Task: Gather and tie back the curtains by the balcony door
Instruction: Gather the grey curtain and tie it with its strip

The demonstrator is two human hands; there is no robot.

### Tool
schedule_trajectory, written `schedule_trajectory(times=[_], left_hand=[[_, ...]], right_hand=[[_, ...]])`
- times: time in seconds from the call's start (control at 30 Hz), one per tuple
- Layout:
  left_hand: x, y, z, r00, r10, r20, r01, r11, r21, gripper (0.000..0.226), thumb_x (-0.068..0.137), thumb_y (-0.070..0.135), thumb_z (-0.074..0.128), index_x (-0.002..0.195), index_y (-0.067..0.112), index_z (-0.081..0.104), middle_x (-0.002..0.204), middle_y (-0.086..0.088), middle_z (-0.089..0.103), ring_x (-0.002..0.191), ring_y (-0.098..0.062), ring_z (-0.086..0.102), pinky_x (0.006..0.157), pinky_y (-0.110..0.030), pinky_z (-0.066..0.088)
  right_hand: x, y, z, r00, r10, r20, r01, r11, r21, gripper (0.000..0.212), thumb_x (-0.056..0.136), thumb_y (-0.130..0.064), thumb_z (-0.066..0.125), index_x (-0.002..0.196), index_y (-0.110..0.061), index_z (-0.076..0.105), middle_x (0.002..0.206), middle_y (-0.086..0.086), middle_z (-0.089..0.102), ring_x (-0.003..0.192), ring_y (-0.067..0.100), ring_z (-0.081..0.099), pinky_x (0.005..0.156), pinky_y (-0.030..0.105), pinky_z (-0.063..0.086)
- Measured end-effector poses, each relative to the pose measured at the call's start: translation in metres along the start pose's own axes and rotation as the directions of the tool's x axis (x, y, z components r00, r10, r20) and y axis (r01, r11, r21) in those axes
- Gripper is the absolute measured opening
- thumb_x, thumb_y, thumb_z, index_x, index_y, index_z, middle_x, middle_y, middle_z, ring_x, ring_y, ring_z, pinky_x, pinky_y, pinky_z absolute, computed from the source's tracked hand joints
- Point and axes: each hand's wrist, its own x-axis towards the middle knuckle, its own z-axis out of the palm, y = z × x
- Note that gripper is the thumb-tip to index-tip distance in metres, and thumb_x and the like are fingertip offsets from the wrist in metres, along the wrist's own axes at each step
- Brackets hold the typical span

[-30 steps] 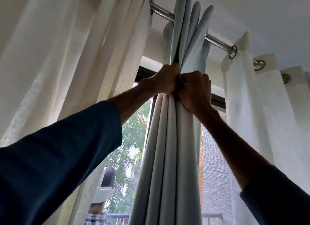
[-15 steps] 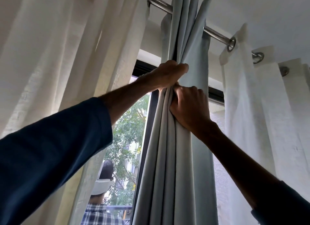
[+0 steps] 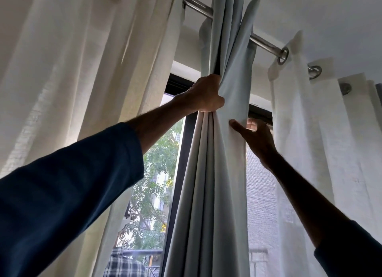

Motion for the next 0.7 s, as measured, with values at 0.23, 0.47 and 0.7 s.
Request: schedule_trajectory(times=[0.23, 0.47, 0.7], left_hand=[[0.006, -0.014, -0.007, 0.994, -0.058, 0.089, 0.077, 0.971, -0.226, 0.026, 0.097, 0.011, 0.055, 0.121, 0.007, 0.045, 0.112, -0.007, 0.051, 0.102, -0.019, 0.05, 0.077, -0.025, 0.04], [0.007, -0.029, -0.007, 0.991, -0.095, 0.092, 0.117, 0.954, -0.276, 0.065, 0.1, 0.014, 0.054, 0.153, -0.001, 0.02, 0.144, -0.012, 0.037, 0.131, -0.022, 0.038, 0.093, -0.022, 0.032], [0.009, -0.026, -0.007, 0.979, -0.121, 0.163, 0.183, 0.872, -0.453, 0.071, 0.086, 0.019, 0.069, 0.147, 0.005, 0.034, 0.14, -0.007, 0.048, 0.125, -0.024, 0.051, 0.104, -0.037, 0.048]], right_hand=[[-0.006, -0.005, 0.034, 0.904, 0.034, 0.426, -0.286, 0.789, 0.544, 0.048, 0.096, -0.042, 0.065, 0.131, -0.01, 0.065, 0.124, 0.014, 0.071, 0.116, 0.033, 0.067, 0.095, 0.047, 0.056], [-0.01, -0.004, 0.043, 0.937, 0.107, 0.331, -0.293, 0.757, 0.584, 0.058, 0.085, -0.045, 0.076, 0.127, -0.006, 0.067, 0.12, 0.012, 0.073, 0.112, 0.031, 0.07, 0.099, 0.05, 0.055], [-0.018, -0.008, 0.017, 0.858, 0.11, 0.501, -0.435, 0.673, 0.598, 0.053, 0.093, -0.042, 0.068, 0.136, -0.012, 0.063, 0.129, 0.01, 0.069, 0.117, 0.027, 0.067, 0.103, 0.046, 0.053]])
